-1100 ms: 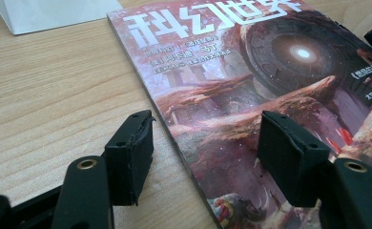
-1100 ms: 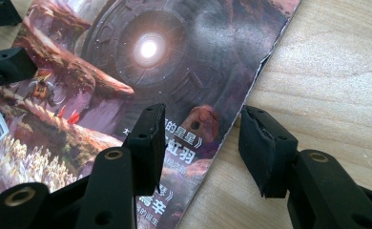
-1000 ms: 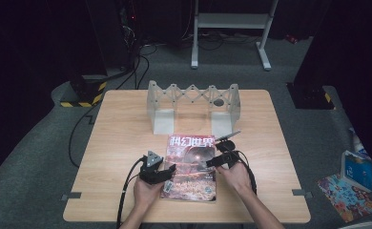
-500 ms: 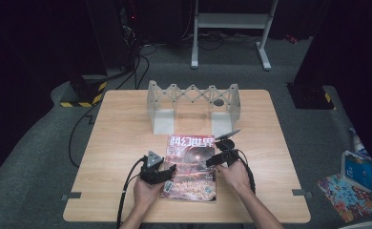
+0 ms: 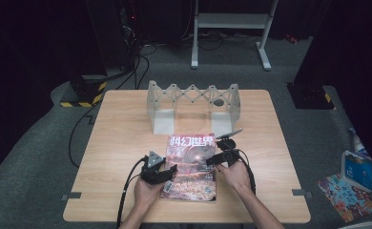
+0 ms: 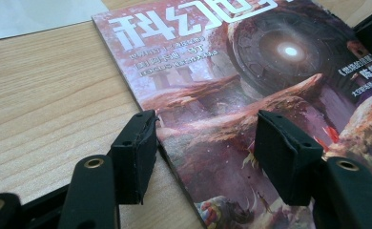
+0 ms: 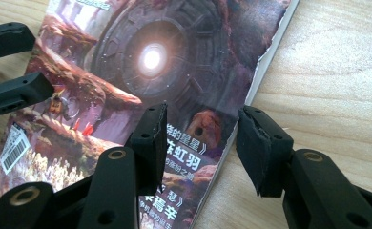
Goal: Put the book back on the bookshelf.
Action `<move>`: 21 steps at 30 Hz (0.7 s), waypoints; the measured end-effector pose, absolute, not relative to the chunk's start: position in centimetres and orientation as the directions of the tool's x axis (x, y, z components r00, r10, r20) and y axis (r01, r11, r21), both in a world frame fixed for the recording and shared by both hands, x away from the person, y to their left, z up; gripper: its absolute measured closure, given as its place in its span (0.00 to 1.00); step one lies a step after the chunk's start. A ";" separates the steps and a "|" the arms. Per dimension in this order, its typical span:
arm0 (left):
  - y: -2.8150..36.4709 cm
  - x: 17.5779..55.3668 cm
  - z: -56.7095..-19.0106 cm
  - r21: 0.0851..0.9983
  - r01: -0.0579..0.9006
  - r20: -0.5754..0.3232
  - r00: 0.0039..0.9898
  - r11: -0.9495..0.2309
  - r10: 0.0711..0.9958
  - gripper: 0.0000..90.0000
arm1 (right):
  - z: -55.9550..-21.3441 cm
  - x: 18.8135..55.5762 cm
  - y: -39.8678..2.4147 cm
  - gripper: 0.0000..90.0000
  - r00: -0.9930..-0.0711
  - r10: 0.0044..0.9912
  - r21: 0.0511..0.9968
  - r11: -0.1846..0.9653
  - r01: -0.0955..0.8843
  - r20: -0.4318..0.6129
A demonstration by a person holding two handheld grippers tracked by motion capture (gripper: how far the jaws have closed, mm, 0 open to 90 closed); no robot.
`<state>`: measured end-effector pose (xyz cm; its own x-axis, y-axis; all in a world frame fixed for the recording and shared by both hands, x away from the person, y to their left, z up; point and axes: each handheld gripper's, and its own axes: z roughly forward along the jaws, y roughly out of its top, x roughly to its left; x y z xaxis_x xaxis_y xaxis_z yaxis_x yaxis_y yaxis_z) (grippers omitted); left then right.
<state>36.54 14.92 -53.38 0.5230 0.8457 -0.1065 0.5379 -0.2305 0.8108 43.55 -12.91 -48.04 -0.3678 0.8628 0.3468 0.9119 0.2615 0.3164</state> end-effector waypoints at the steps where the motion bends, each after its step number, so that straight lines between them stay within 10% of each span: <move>1: 14.9 36.5 -53.4 0.811 0.538 -0.106 0.523 -0.230 0.846 0.45 | -48.0 43.5 -13.0 0.60 -0.375 0.859 0.323 0.265 0.908 0.348; 21: 14.8 36.6 -53.4 0.812 0.534 -0.097 0.524 -0.237 0.846 0.43 | -48.1 42.0 -13.3 0.60 -0.395 0.782 0.361 0.233 0.903 0.482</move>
<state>36.58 14.82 -53.38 0.5240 0.8462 -0.0971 0.5338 -0.2375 0.8116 41.99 -13.30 -48.15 -0.3949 0.7820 0.4823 0.9029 0.2335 0.3608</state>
